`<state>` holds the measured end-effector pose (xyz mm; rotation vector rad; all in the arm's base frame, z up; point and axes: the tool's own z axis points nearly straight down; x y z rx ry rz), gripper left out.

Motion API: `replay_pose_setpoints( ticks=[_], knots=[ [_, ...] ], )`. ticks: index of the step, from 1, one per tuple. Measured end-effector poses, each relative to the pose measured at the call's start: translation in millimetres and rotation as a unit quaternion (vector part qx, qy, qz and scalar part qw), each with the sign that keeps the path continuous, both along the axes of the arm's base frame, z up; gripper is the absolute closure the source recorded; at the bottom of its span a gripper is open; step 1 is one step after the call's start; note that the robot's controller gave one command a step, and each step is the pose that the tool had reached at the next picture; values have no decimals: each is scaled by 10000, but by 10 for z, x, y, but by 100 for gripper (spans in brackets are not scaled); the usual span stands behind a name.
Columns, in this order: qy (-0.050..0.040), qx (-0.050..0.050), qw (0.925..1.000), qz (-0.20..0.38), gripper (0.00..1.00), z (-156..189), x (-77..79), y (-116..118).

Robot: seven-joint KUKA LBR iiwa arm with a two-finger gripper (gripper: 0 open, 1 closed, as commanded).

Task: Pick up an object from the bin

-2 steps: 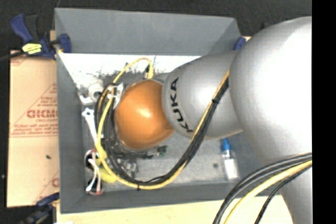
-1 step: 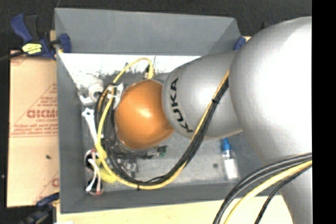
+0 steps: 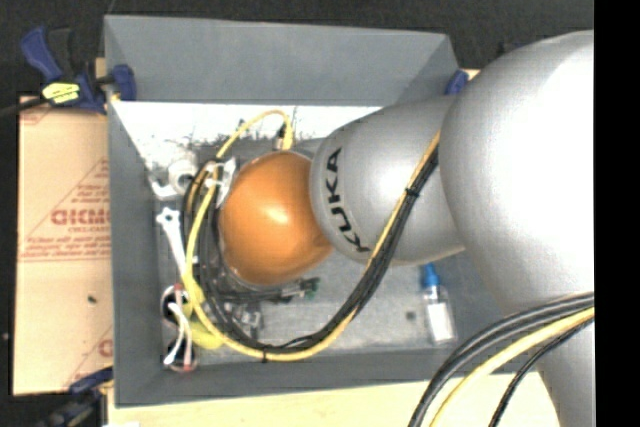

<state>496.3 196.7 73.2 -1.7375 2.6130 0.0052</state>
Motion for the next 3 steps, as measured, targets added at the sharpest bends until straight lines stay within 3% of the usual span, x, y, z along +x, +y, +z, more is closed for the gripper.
replay_pose_setpoints(
  ticks=[1,3],
  knots=[
    [43,-16,10000,-3,100,195,-24,-8],
    [0,-1,10000,-3,100,685,3,1]
  ],
)
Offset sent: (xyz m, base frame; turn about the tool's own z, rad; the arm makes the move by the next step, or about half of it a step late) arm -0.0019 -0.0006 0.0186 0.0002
